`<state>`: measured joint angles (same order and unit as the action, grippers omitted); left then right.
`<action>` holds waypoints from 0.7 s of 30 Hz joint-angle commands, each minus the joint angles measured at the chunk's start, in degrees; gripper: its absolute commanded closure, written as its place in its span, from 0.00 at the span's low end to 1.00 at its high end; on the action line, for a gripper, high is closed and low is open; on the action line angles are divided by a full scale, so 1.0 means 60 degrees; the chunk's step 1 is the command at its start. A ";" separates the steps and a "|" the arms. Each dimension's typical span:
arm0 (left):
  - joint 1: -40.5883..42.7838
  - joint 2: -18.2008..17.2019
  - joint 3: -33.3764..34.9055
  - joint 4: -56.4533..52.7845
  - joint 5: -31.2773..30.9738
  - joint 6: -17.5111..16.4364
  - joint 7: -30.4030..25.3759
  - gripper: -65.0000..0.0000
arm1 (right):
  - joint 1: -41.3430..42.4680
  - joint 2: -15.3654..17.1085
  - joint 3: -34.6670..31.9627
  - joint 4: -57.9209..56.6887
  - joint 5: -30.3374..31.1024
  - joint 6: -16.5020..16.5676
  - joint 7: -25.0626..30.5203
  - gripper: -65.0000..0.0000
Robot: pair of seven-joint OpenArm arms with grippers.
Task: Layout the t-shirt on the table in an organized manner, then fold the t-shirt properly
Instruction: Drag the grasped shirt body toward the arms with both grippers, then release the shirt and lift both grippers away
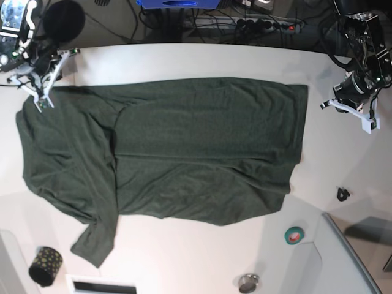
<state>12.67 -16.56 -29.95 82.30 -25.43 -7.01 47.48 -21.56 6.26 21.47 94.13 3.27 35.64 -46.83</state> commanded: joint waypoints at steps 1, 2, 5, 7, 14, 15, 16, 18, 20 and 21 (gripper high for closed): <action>-0.0052 -0.0178 -0.0040 0.0034 -0.0003 -0.0012 -0.0126 1.00 | 0.0099 0.0077 0.0091 0.0246 0.0049 0.0016 0.0120 0.99; -0.0052 -0.0178 -0.0026 -0.0025 -0.0003 -0.0012 -0.0126 1.00 | 0.0246 0.0077 0.0252 0.0246 0.0049 0.0002 0.0120 0.98; -0.0052 -0.0149 0.0033 0.0005 -0.0003 -0.0012 -0.0126 1.00 | 0.0861 0.0063 0.0926 0.0070 0.0049 0.0002 0.0120 0.86; -0.0052 -0.0105 0.0399 -0.0025 -0.0003 -0.0012 -0.0126 1.00 | 0.1345 0.0063 0.1176 -0.0208 0.0049 0.0002 0.0120 0.82; -0.0170 0.0173 0.1454 -0.0142 -0.0003 -0.0012 -0.0844 1.00 | 0.3161 0.0385 0.1117 -0.2801 0.0020 0.0002 0.0134 1.00; -0.0214 0.0188 0.1527 -0.0288 -0.0003 -0.0012 -0.0888 1.00 | 0.3249 0.0414 0.1117 -0.3080 0.0020 0.0002 0.0134 0.99; -0.0243 0.0188 0.1674 -0.0494 -0.0003 -0.0012 -0.0918 1.00 | 0.3279 0.0429 0.1117 -0.3285 0.0020 0.0002 0.0149 0.99; -0.0301 0.0159 0.1791 -0.1021 -0.0003 -0.0012 -0.0947 1.00 | 0.3147 0.0444 0.1161 -0.3343 0.0020 0.0002 0.0325 0.99; -0.0463 0.0144 0.1820 -0.1534 -0.0003 -0.0012 -0.0962 1.00 | 0.2868 0.0473 0.1176 -0.3343 0.0020 0.0002 0.0515 0.99; -0.0507 0.0129 0.1850 -0.1812 0.0041 -0.0012 -0.1064 1.00 | 0.2751 0.0473 0.1176 -0.3343 0.0020 0.0002 0.0589 0.99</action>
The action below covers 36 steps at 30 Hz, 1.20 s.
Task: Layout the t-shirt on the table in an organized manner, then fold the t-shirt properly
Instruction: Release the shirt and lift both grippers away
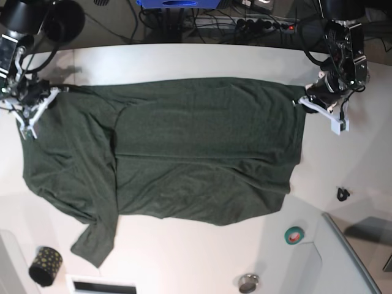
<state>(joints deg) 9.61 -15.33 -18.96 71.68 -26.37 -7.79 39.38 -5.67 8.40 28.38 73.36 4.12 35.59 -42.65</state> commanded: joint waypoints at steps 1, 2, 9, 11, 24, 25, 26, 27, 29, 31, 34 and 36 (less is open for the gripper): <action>0.0003 -0.0148 0.0047 -0.0203 0.0314 0.0119 0.0126 1.00 | 0.0000 0.0130 0.0024 0.0117 -0.0123 0.0009 -0.0092 0.99; 0.0003 -0.0148 0.0120 -0.0335 0.0490 0.0119 -0.0050 1.00 | -0.0117 0.0189 0.0024 0.0117 -0.0123 0.0009 -0.0092 0.99; 0.0091 -0.0148 0.0135 -0.0452 0.1076 0.0119 -0.0270 1.00 | -0.0718 0.0248 0.0054 0.0601 -0.0123 0.0009 -0.0078 0.99; 0.0106 -0.0163 0.0120 -0.0452 0.1076 0.0119 -0.0270 1.00 | -0.0967 0.0248 0.0054 0.1143 -0.0123 0.0009 -0.0151 0.99; 0.0970 -0.0133 -0.0071 0.1628 0.1062 0.0119 0.0185 1.00 | -0.0703 0.0394 0.0054 0.1612 -0.0137 -0.0064 -0.0166 0.99; 0.1088 -0.0089 -0.0334 0.1951 0.1062 0.0119 0.0419 1.00 | -0.0703 0.0394 0.0054 0.1612 -0.0137 -0.0064 -0.0166 0.99; 0.1161 -0.0075 -0.0598 0.2200 0.1062 0.0119 0.0580 1.00 | -0.0718 0.0394 0.0054 0.1626 -0.0137 -0.0064 -0.0166 0.99; 0.1161 0.0013 -0.0847 0.2434 0.1062 0.0119 0.0727 1.00 | -0.0747 0.0380 0.0068 0.1744 -0.0123 -0.0035 -0.0166 0.99; 0.1234 0.0116 -0.1375 0.2742 0.1062 0.0119 0.0888 1.00 | -0.1011 0.0160 0.0054 0.2183 -0.0093 -0.0006 -0.0107 0.99; 0.1249 0.0101 -0.1873 0.2918 0.1062 0.0119 0.0888 1.00 | -0.1348 -0.0163 -0.0049 0.3018 -0.0093 0.0068 -0.0092 0.99; 0.1205 0.0087 -0.2254 0.2918 0.1062 0.0119 0.0888 1.00 | -0.1846 -0.0778 -0.0298 0.4366 -0.0093 0.0734 -0.0166 0.98; 0.1205 0.0072 -0.2268 0.2918 0.1062 0.0119 0.0888 1.00 | -0.2271 -0.1100 -0.0752 0.4967 -0.0108 0.0734 -0.0180 0.97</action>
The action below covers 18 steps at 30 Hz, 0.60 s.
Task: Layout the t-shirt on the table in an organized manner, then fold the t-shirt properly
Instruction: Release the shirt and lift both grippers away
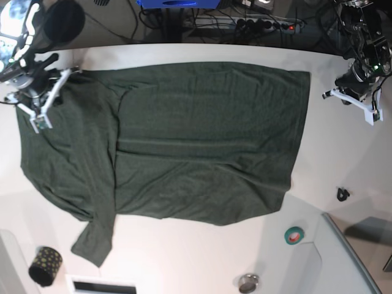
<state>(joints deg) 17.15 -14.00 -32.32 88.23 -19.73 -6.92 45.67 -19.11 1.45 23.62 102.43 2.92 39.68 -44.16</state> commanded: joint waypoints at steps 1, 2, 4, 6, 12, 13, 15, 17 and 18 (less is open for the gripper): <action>-0.0067 -0.0150 -0.0043 0.0146 -0.0046 -0.0027 -0.0161 1.00 | -0.0177 -0.0059 -0.0339 0.0283 0.0092 0.0053 0.0071 0.96; -0.0096 -0.0150 -0.0043 0.0146 -0.0046 -0.0027 -0.0161 1.00 | -0.0294 -0.0118 -0.0808 0.0313 0.0092 0.0053 0.0071 0.92; -0.0286 -0.0150 -0.0101 0.0102 -0.0031 -0.0027 -0.0161 1.00 | -0.0367 -0.0132 -0.1614 0.0269 0.0078 0.0053 0.0086 0.84; -0.0374 -0.0150 -0.0541 0.0072 -0.0002 -0.0027 -0.0161 1.00 | -0.0382 -0.0147 -0.2273 0.0269 0.0078 0.0053 0.0086 0.76; -0.0169 -0.0795 -0.1288 -0.0279 -0.0031 -0.0041 -0.0176 1.00 | -0.0324 -0.0162 -0.2991 0.0181 0.0078 0.0053 0.0115 0.70; 0.0007 -0.0898 -0.1288 -0.0411 -0.0031 -0.0070 -0.0205 1.00 | -0.0250 -0.0162 -0.2991 0.0122 0.0078 0.0053 0.0115 0.70; 0.0212 -0.0927 -0.1273 -0.0587 -0.0031 -0.0554 -0.0220 1.00 | -0.0177 -0.0162 -0.2976 -0.0068 0.0063 0.0053 0.0144 0.70; 0.0358 -0.0941 -0.1347 -0.0865 -0.0031 -0.1565 -0.0220 1.00 | -0.0089 -0.0162 -0.3006 -0.0200 0.0063 0.0002 0.0144 0.70; 0.0373 -0.0941 -0.1523 -0.1041 -0.0031 -0.2092 -0.0220 1.00 | -0.0089 -0.0147 -0.3020 -0.0200 0.0063 -0.0364 0.0144 0.70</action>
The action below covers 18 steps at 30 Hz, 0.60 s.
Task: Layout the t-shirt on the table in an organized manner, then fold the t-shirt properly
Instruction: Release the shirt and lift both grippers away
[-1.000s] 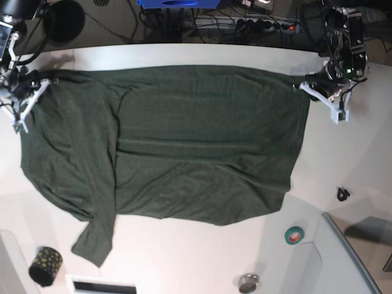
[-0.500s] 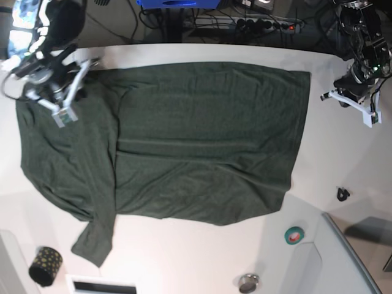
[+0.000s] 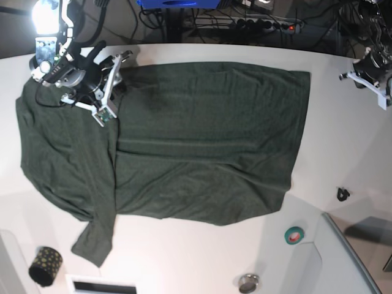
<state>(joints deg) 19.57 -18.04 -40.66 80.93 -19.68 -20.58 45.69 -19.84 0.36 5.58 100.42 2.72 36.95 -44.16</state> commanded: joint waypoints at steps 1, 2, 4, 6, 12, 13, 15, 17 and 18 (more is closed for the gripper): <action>-0.0031 -0.0253 -0.0365 0.0000 -0.0038 -0.0358 -0.0223 1.00 | 0.0031 0.0035 -0.0059 0.0135 0.0096 -0.0217 0.0159 0.70; -0.0046 -0.0253 -0.0600 -0.0176 -0.0038 -0.0885 -0.0223 1.00 | 0.0046 0.0064 -0.0220 0.0135 0.0096 -0.0437 0.0159 0.70; -0.0090 -0.0253 -0.0995 -0.0455 -0.0038 -0.1838 -0.0223 1.00 | 0.0075 0.0094 -0.0601 0.0135 0.0096 -0.0598 0.0159 0.70; -0.0075 -0.0268 -0.1201 -0.0542 -0.0038 -0.2687 -0.0223 1.00 | 0.0134 0.0094 -0.0865 0.0135 0.0096 -0.0612 0.0159 0.70; 0.0481 -0.0224 -0.1274 -0.0528 -0.0053 -0.3237 -0.0209 1.00 | -0.0189 0.0020 0.0571 0.0311 0.0155 -0.1521 0.0511 0.70; 0.0555 -0.0048 -0.1288 -0.0528 -0.0053 -0.3237 -0.0194 1.00 | -0.0306 -0.0009 0.1143 0.0355 0.0213 -0.1477 0.0818 0.70; 0.0716 0.0377 -0.1303 -0.0499 -0.0038 -0.3237 -0.0179 1.00 | -0.0423 -0.0126 0.2139 0.0355 0.0682 -0.1345 0.1287 0.70; 0.0936 0.0802 -0.1230 -0.0352 -0.0038 -0.3237 -0.0179 1.00 | -0.0408 -0.0141 0.3179 0.0281 0.1327 -0.1037 0.1346 0.67; 0.1068 0.1139 -0.1215 -0.0176 -0.0038 -0.3237 -0.0179 1.00 | -0.0394 -0.0126 0.3663 0.0237 0.1649 -0.0788 0.1302 0.62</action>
<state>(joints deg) 25.36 -9.98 -47.42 78.72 -19.31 -39.55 45.50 -22.46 -1.02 27.31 101.16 12.08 32.29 -37.21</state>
